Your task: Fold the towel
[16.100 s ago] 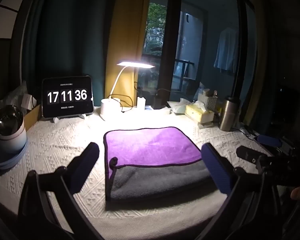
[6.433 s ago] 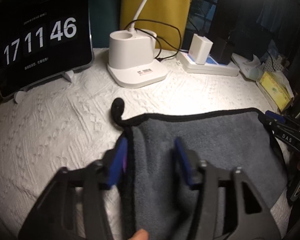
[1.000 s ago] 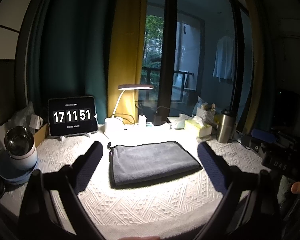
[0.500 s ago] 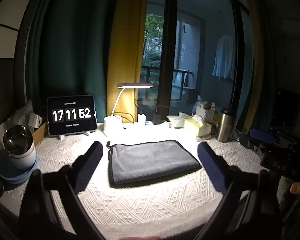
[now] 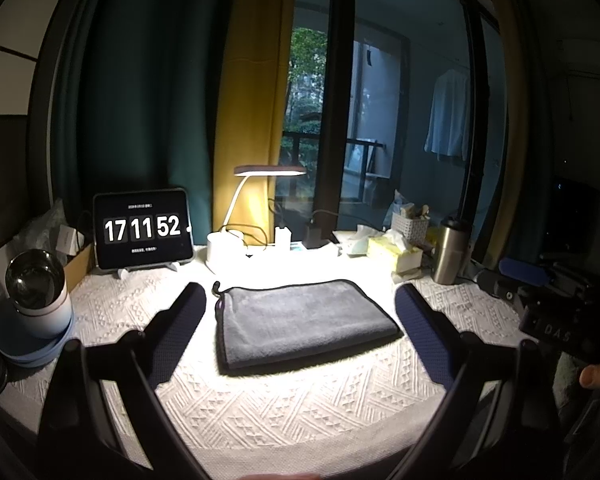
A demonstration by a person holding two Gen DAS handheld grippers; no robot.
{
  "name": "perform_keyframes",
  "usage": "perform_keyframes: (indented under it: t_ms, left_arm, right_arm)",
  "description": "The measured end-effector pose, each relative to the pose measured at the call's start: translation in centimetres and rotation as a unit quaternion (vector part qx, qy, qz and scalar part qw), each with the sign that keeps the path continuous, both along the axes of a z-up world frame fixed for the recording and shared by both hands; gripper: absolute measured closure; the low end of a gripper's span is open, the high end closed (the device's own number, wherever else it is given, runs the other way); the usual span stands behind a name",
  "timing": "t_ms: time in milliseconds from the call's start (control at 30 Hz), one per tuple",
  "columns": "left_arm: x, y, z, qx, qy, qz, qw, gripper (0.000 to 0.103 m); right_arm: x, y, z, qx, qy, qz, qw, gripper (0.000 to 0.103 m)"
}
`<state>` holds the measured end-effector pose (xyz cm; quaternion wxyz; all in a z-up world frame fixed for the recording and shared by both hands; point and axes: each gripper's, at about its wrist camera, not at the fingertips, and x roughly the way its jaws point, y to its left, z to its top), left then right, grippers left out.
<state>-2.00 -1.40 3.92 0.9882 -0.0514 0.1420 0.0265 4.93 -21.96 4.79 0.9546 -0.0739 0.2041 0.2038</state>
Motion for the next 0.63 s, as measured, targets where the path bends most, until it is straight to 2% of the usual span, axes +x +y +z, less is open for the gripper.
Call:
perform_keyframes:
  t_ms: [633]
  left_arm:
    - [0.51,-0.28,-0.13,-0.004,-0.002,-0.011,0.9999,0.007]
  right_arm:
    - [0.2,0.25,-0.11,0.001,0.002,0.002,1.0,0.054]
